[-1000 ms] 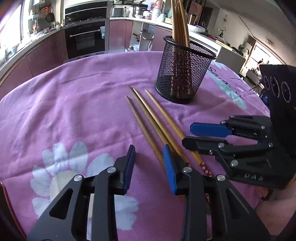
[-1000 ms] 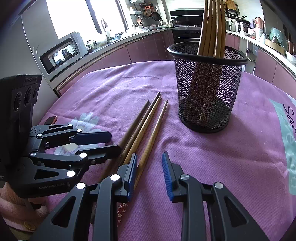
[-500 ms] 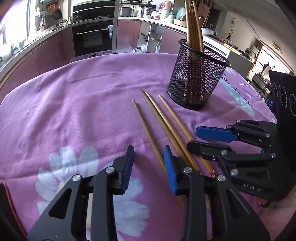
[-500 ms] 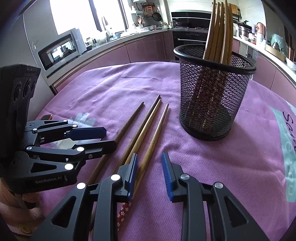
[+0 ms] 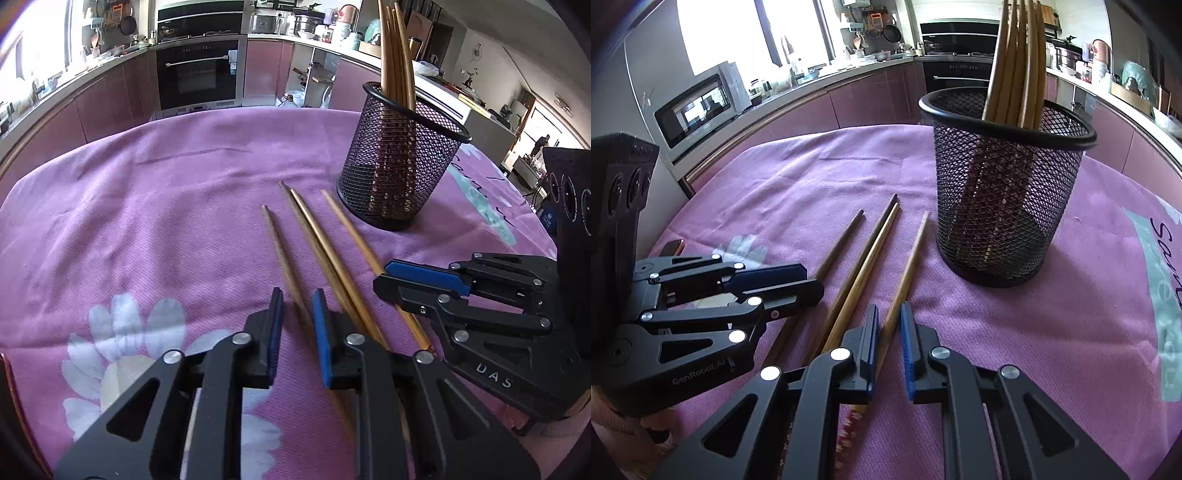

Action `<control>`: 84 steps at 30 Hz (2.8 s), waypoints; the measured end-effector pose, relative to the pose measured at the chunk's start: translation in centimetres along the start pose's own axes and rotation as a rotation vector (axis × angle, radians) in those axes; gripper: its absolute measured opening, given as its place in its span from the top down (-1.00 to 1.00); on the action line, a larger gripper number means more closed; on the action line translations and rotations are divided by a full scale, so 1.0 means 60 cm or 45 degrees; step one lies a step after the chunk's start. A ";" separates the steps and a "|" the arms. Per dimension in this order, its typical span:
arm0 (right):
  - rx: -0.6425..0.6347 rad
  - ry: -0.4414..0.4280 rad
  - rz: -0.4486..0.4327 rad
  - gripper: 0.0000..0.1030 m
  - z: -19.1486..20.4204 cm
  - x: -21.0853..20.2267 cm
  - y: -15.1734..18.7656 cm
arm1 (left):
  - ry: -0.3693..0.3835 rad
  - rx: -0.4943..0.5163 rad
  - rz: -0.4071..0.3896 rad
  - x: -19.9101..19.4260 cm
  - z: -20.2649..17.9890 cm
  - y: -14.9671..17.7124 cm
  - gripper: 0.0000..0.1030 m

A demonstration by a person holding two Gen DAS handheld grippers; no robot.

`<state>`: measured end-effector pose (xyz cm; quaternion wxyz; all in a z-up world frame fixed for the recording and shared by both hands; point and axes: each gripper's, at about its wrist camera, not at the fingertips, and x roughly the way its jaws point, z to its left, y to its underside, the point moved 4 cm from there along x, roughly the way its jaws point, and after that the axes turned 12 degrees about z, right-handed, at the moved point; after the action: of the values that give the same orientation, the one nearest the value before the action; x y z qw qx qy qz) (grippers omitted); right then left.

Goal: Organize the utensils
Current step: 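Close the left tool on a chopstick while the right tool grasps another, then lift the chopstick upright with the left tool while the right tool raises its chopstick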

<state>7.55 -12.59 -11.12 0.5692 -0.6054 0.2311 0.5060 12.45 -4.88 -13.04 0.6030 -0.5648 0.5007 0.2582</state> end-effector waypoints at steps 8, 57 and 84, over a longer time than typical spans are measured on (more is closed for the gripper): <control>0.027 -0.020 -0.004 0.90 -0.007 -0.002 0.000 | 0.025 -0.029 0.004 0.003 -0.006 -0.001 0.78; 0.050 -0.209 -0.276 0.90 -0.032 -0.137 -0.013 | 0.228 0.003 -0.218 -0.137 -0.029 -0.026 0.85; 0.048 -0.185 -0.414 0.90 -0.048 -0.196 -0.041 | 0.355 0.026 -0.348 -0.201 -0.034 -0.068 0.86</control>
<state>6.18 -18.12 -0.18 0.6699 -0.5859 0.0979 0.4454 10.99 -4.67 -0.23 0.5630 -0.6516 0.5006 0.0882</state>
